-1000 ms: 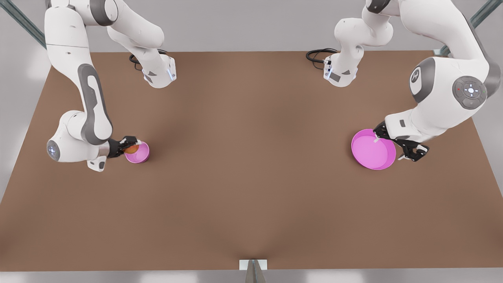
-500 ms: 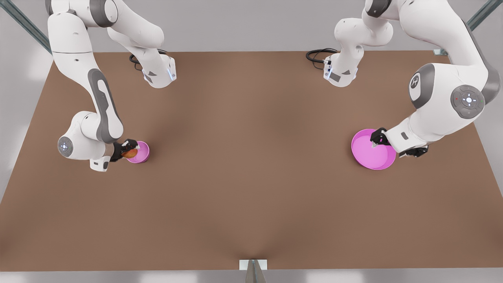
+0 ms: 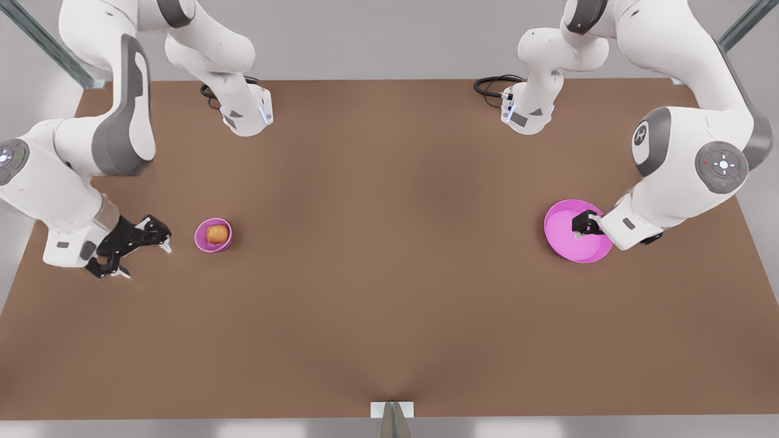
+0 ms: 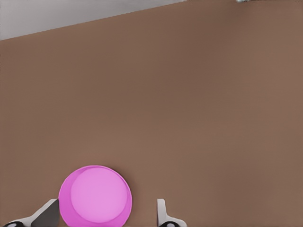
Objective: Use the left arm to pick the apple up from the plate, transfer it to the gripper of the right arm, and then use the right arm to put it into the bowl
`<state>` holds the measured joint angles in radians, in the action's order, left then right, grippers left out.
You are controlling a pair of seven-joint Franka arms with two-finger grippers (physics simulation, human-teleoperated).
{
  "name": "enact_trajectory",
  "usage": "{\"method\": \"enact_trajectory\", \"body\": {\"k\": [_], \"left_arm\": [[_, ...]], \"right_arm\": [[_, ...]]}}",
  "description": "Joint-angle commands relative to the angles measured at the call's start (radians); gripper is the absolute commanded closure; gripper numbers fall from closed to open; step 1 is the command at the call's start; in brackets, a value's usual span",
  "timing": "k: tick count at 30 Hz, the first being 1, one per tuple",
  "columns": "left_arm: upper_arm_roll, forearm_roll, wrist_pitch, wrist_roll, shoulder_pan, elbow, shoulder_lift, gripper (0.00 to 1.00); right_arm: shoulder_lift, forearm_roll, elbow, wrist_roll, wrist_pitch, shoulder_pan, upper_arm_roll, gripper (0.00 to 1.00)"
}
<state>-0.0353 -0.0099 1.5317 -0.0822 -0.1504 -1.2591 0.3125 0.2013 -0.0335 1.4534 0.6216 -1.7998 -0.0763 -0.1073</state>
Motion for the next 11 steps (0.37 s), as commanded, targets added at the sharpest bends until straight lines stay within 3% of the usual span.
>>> {"method": "enact_trajectory", "body": {"k": [1,4,7,11], "left_arm": [[0.000,0.001,0.001,0.154,0.000,0.006,0.000,0.00],[0.002,-0.001,0.001,0.154,0.000,0.006,0.000,0.00],[0.002,-0.001,-0.001,0.154,-0.001,0.006,0.000,0.00],[0.002,-0.001,0.001,0.154,-0.001,0.006,0.000,0.00]], "right_arm": [[-0.069,0.049,0.054,-0.657,0.195,-0.003,-0.009,0.00],[-0.114,0.106,0.085,-0.700,0.194,0.021,-0.012,0.01],[-0.148,0.049,0.093,-0.695,0.197,0.015,0.047,0.00],[-0.095,0.044,0.079,-0.709,0.172,0.029,0.051,0.00]]}}
